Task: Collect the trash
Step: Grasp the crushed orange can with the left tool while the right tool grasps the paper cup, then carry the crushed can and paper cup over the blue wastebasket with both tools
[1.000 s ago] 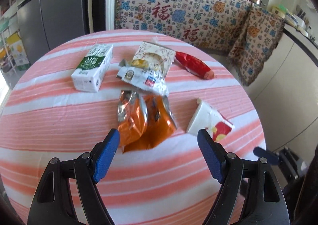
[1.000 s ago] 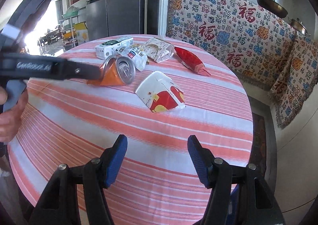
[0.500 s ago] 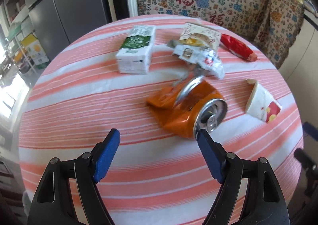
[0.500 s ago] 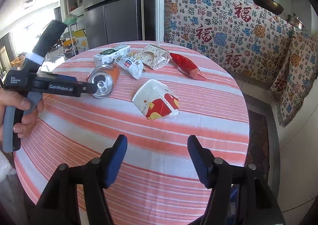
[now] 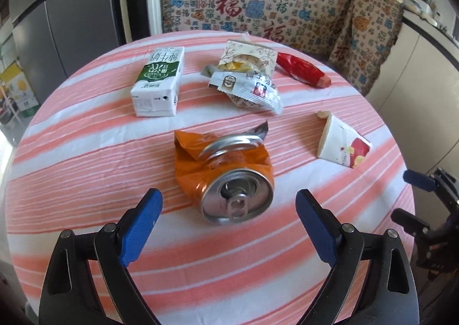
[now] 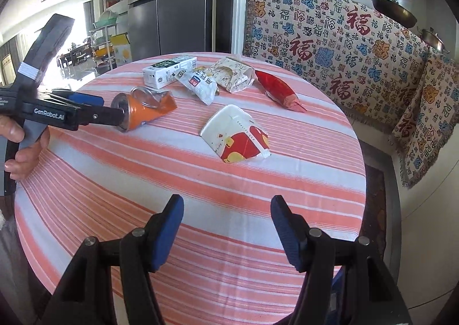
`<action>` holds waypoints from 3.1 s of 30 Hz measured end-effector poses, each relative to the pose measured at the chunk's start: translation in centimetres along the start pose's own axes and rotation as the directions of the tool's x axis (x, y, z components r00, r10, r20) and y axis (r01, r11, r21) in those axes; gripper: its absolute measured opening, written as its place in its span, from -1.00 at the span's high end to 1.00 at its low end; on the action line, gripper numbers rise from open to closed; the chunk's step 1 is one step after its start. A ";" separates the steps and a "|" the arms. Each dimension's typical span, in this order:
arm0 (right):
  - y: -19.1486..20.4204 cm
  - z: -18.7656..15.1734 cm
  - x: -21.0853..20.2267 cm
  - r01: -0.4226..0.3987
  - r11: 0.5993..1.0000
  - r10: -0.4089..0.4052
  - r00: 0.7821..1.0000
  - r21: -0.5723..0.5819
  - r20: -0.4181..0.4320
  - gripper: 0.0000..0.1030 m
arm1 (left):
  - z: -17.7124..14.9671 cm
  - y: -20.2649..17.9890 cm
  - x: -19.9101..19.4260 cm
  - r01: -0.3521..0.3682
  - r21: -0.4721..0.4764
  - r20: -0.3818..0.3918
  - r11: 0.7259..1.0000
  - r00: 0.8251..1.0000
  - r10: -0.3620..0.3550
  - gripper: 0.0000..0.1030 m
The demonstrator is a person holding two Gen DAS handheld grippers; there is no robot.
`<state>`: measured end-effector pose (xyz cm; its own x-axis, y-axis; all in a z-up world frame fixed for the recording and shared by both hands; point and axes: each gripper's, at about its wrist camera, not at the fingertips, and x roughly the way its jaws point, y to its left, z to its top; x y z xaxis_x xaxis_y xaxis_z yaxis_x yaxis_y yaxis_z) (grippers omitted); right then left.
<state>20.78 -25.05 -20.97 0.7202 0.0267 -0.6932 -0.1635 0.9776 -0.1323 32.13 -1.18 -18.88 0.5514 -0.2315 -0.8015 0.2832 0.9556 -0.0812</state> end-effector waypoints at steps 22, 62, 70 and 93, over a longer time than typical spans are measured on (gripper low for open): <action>-2.2 3.6 3.4 -0.064 0.998 0.065 0.996 0.025 -0.057 -0.33 | -3.6 0.5 -0.6 0.012 -0.065 0.001 0.998 1.000 -0.012 -0.59; -14.6 1.3 -3.2 0.049 0.951 -0.005 0.990 0.306 -0.143 0.45 | -0.9 -13.2 -5.6 0.211 0.057 0.087 0.976 0.973 -0.216 -0.59; -23.3 -5.4 -7.2 0.261 0.863 -0.182 0.959 0.432 -0.216 0.44 | -0.1 -25.6 -3.0 0.332 0.176 0.006 0.927 0.941 -0.338 -0.59; -34.3 -16.8 -10.3 0.357 0.657 -0.204 0.932 0.664 -0.299 0.40 | -2.6 -42.2 7.6 0.403 0.262 -0.184 0.877 0.913 -0.364 -0.59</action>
<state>7.63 -62.32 -21.19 0.5033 -0.2374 -0.8309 0.5976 0.7901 0.1363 22.29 -42.74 -23.08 0.2554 -0.5259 -0.8113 0.6760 0.6971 -0.2390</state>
